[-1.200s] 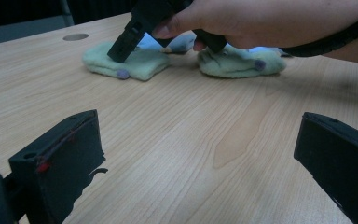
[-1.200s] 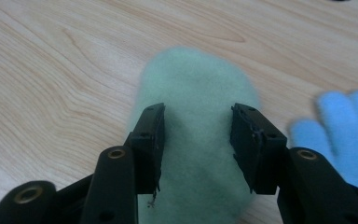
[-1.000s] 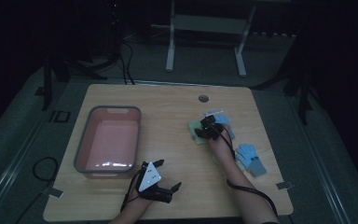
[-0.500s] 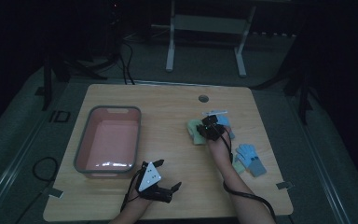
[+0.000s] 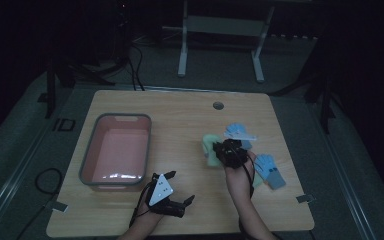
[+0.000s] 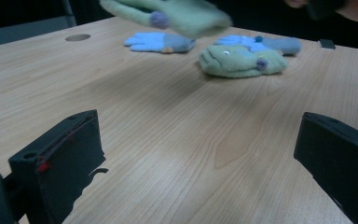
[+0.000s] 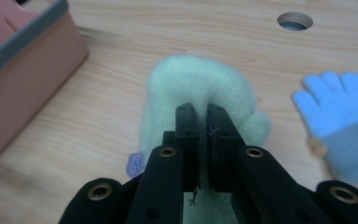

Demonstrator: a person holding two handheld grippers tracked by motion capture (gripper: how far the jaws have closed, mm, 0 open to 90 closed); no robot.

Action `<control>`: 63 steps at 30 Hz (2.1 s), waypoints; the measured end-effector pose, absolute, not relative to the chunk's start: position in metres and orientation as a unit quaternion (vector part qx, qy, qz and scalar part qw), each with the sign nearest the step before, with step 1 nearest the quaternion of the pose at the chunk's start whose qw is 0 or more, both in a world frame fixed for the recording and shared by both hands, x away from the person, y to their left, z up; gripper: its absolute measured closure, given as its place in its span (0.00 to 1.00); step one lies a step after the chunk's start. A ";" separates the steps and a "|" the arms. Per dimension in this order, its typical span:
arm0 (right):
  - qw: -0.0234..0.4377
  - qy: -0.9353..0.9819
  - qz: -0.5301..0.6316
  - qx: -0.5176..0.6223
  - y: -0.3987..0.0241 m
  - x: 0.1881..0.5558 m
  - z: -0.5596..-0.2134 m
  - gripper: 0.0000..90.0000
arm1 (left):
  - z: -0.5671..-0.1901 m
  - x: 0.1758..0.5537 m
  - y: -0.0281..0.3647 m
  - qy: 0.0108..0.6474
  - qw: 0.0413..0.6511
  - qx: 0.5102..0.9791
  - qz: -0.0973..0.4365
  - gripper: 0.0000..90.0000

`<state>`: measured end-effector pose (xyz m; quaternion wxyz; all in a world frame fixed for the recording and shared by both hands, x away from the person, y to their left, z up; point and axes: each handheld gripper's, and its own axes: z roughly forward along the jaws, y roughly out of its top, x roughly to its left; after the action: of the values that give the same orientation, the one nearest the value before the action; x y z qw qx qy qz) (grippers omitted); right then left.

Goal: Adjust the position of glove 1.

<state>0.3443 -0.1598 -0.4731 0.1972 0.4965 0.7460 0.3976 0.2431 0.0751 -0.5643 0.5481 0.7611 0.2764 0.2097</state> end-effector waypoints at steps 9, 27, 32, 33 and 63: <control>0.194 0.742 0.384 0.514 -0.154 0.308 -0.491 0.94 | -0.564 0.243 0.075 0.276 0.547 0.761 0.212 0.01; 0.193 0.746 0.334 0.542 -0.133 0.303 -0.547 0.88 | -0.564 0.243 0.075 0.275 0.550 0.761 0.209 0.01; 0.190 0.745 0.345 0.538 -0.130 0.304 -0.551 0.76 | -0.564 0.243 0.075 0.274 0.549 0.761 0.209 0.01; 0.193 0.746 0.346 0.536 -0.130 0.303 -0.551 0.73 | -0.564 0.243 0.075 0.274 0.550 0.761 0.208 0.01; 0.188 0.821 0.356 0.404 -0.273 0.336 -0.504 0.70 | -0.564 0.243 0.075 0.276 0.546 0.762 0.210 0.01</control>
<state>0.3357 -0.2726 -0.5040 0.1883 0.4039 0.8213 0.3562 0.2428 0.0746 -0.5642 0.5463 0.7625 0.2758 0.2101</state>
